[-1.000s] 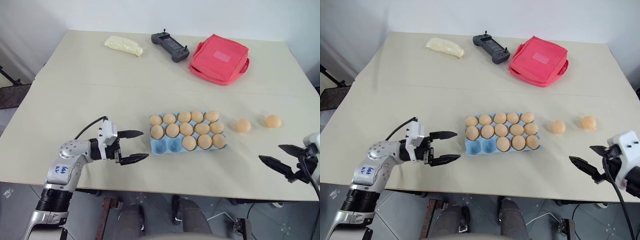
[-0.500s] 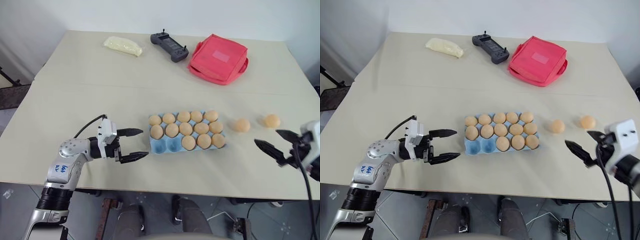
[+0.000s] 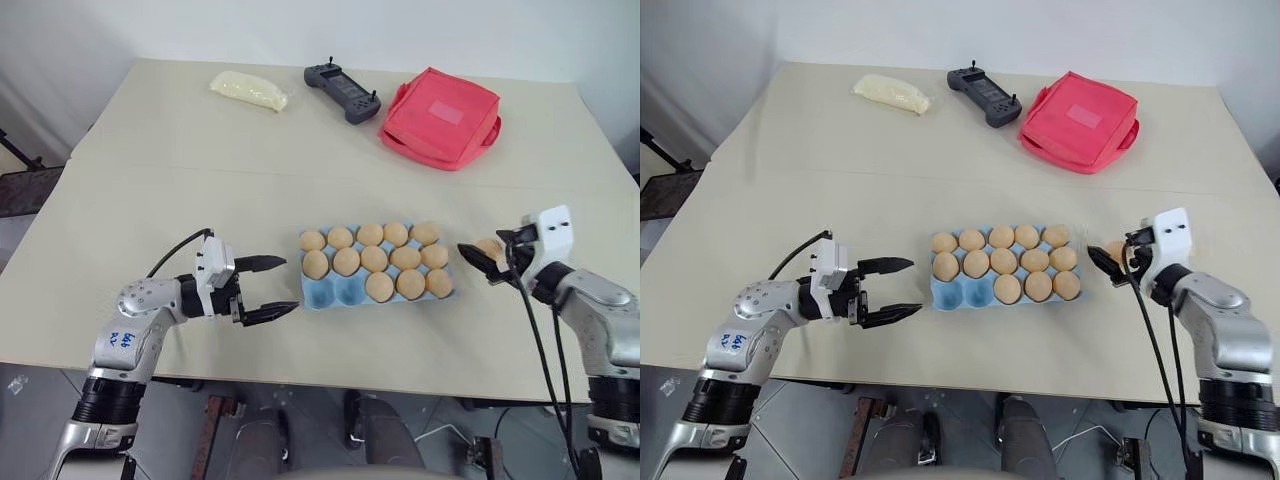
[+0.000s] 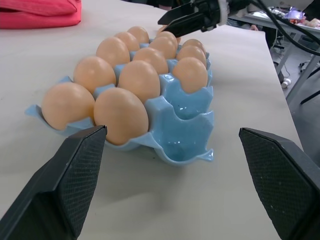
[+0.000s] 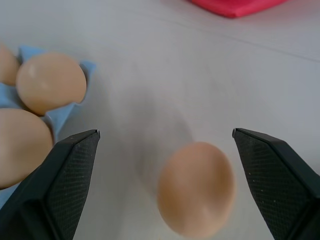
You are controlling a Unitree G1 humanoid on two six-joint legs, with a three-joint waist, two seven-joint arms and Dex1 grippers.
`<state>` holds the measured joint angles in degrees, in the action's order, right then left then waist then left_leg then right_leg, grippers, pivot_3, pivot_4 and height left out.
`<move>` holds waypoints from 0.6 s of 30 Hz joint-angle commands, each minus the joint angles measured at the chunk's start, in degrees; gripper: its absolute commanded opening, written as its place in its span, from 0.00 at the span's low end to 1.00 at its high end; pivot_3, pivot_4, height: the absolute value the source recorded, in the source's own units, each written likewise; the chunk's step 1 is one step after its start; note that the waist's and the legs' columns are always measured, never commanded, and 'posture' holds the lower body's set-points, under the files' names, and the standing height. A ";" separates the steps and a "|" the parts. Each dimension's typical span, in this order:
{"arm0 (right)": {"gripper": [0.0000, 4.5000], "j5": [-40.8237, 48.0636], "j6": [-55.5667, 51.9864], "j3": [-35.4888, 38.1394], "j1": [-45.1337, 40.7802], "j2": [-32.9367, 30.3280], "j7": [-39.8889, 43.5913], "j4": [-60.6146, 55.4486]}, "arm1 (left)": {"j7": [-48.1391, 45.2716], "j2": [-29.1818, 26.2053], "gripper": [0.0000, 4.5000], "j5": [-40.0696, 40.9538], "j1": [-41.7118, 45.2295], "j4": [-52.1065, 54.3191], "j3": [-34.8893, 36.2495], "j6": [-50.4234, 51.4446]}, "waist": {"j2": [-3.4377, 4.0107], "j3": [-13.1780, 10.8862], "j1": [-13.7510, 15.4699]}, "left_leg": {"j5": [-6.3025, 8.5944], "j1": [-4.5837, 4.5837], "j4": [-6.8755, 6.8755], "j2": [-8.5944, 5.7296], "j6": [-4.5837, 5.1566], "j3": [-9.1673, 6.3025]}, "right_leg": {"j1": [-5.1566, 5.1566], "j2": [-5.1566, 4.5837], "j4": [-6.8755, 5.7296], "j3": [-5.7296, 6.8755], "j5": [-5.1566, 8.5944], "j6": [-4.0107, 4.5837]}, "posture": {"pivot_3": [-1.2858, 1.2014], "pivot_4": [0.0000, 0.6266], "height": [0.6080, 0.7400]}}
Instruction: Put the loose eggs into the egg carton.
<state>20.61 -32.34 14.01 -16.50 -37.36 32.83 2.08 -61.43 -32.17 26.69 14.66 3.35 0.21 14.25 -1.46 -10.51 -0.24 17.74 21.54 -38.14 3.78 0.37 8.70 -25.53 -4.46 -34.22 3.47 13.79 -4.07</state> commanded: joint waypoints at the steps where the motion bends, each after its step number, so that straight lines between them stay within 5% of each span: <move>1: 0.99 -1.72 2.81 0.21 -1.60 0.11 -1.01 1.69 | 0.73 -0.37 1.00 0.96 -0.55 3.06 1.49 0.02 | 0.00 0.00 -0.01 | 0.00 0.00 0.00 0.00 0.00 0.00 | 0.00 -0.01 0.00 0.00 0.00 0.00 | 0.52 0.24 1.00; 4: 0.99 -2.39 3.77 -0.31 -2.06 0.22 -0.61 3.44 | 1.20 -0.36 1.00 1.05 -1.20 3.87 1.58 0.25 | 0.01 0.00 -0.06 | 0.00 0.00 0.00 0.00 -0.01 0.01 | 0.00 -0.01 -0.01 -0.01 0.00 0.00 | 0.52 0.24 1.00; 7: 0.86 -2.65 3.50 -0.89 -2.08 0.35 -0.64 3.59 | 1.37 -0.16 1.00 0.96 -1.21 4.00 1.47 0.33 | 0.01 0.00 -0.10 | -0.01 -0.01 0.00 0.02 -0.01 0.00 | 0.00 0.00 -0.02 0.00 0.00 0.00 | 0.52 0.24 1.00; 13: 0.41 -2.56 3.03 -0.84 -0.73 0.36 -0.66 0.62 | 1.18 0.17 1.00 0.75 -0.24 3.25 1.01 0.16 | 0.01 0.00 -0.20 | -0.04 -0.04 -0.01 0.02 -0.07 0.01 | 0.00 -0.01 -0.11 -0.02 0.00 0.00 | 0.52 0.24 1.00; 18: 0.37 0.38 -1.01 0.58 -1.04 -0.11 -0.75 -7.31 | 0.67 0.32 1.00 0.67 0.65 2.23 0.79 0.01 | 0.03 -0.01 -0.24 | -0.05 -0.04 -0.01 0.03 -0.08 0.00 | -0.01 -0.01 -0.15 -0.02 0.01 0.01 | 0.52 0.24 1.00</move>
<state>18.95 -32.17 12.35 -17.08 -36.88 32.36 0.09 -60.21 -32.06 26.77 14.64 4.67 1.01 14.75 -1.43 -10.52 -0.47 17.69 21.50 -38.15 3.81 0.29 8.70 -25.56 -4.47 -34.39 3.44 13.79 -4.06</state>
